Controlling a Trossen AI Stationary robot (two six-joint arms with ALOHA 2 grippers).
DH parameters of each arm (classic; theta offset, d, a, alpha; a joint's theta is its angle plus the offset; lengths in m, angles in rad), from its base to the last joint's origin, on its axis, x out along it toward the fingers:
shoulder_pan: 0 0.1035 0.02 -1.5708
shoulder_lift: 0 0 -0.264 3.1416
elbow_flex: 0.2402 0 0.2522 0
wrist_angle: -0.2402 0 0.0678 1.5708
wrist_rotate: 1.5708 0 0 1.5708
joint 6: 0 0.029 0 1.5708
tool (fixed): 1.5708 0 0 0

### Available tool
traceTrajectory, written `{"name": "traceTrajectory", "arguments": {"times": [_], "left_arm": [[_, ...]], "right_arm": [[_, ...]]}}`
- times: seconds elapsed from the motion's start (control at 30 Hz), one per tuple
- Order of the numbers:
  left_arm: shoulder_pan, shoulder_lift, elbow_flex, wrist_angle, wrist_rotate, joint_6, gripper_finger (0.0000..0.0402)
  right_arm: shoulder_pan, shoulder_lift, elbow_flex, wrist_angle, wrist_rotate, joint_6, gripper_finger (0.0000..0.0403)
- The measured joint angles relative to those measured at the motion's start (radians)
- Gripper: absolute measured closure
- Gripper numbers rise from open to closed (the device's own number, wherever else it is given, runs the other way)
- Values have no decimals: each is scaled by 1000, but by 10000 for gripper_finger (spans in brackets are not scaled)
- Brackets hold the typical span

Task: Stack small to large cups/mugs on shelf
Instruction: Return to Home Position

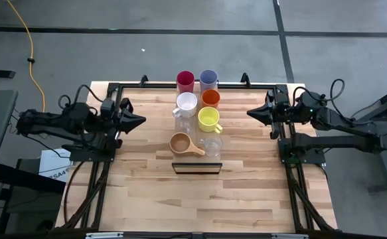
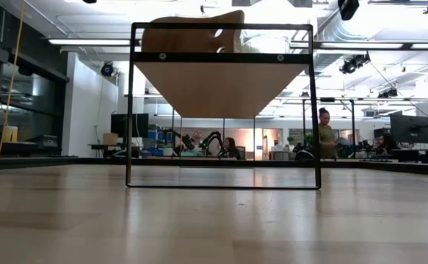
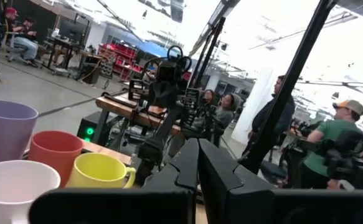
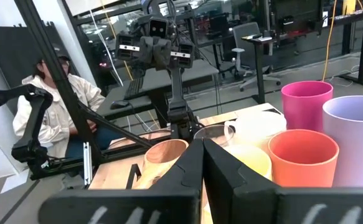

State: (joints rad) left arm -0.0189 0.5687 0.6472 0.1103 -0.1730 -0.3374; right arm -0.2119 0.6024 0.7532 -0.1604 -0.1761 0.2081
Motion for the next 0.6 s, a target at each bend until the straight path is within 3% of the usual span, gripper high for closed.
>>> {"name": "traceTrajectory", "arguments": {"times": [0.37,0.6], "left_arm": [[0,-31,-11,-51,2,0,401],[0,-60,-168,93,13,-19,401]], "right_arm": [[0,0,0,0,0,23,403],[0,0,0,0,-4,27,403]]}}
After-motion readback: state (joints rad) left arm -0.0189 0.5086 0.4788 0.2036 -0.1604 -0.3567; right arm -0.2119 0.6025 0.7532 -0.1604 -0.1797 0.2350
